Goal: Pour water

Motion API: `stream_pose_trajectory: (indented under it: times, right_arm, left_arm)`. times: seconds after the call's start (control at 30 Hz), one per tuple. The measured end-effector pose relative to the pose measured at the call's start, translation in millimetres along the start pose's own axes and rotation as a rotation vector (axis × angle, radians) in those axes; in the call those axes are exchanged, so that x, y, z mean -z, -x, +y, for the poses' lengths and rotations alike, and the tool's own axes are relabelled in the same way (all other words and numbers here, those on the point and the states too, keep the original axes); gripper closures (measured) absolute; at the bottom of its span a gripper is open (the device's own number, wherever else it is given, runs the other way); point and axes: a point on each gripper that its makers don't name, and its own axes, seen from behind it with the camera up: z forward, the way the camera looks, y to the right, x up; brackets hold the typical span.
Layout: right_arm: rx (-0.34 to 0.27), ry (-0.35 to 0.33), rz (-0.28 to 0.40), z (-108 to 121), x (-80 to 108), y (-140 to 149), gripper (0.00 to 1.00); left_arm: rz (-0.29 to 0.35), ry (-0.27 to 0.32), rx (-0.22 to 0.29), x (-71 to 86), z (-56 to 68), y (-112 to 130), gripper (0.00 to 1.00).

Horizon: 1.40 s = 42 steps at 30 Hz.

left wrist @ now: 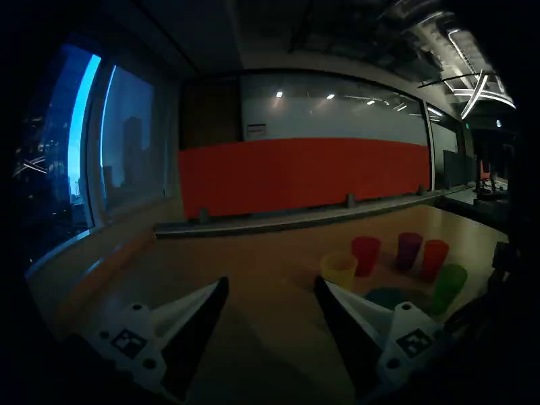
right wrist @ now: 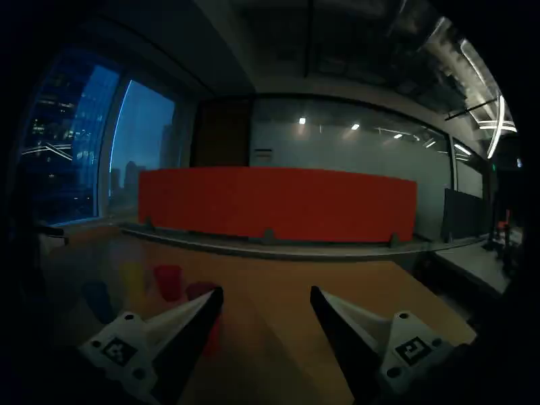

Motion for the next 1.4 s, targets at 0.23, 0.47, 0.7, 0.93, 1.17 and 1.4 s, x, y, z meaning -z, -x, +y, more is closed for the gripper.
stream_pose_trajectory:
  times: [0.23, 0.47, 0.7, 0.93, 1.17, 1.4]
  right_arm:
    - [-0.004, 0.040, 0.042, 3.3, -0.5, -13.6, 0.00]
    - [-0.002, 0.065, 0.066, 4.0, 0.2, -24.9, 0.00]
    - [0.005, 0.077, 0.058, 5.3, 2.3, -26.9, 0.00]
    - [0.006, 0.103, 0.047, 10.7, 5.6, -27.0, 0.00]
    - [-0.011, 0.105, 0.034, 7.7, 8.8, -25.0, 0.00]
    - [-0.016, 0.105, 0.026, 6.2, 8.6, -23.9, 0.00]
  left_arm:
    - [0.083, -0.041, -0.002, 2.1, -4.4, -20.8, 0.06]
    - [0.139, -0.077, -0.008, 3.6, -8.1, -35.8, 0.06]
    - [0.158, -0.109, -0.015, 1.4, -12.6, -33.1, 0.06]
    - [0.169, -0.127, -0.005, 0.0, -14.2, -22.7, 0.06]
    - [0.171, -0.136, 0.011, -2.9, -10.9, -11.1, 0.06]
    - [0.171, -0.148, 0.021, -5.9, -7.9, -0.7, 0.06]
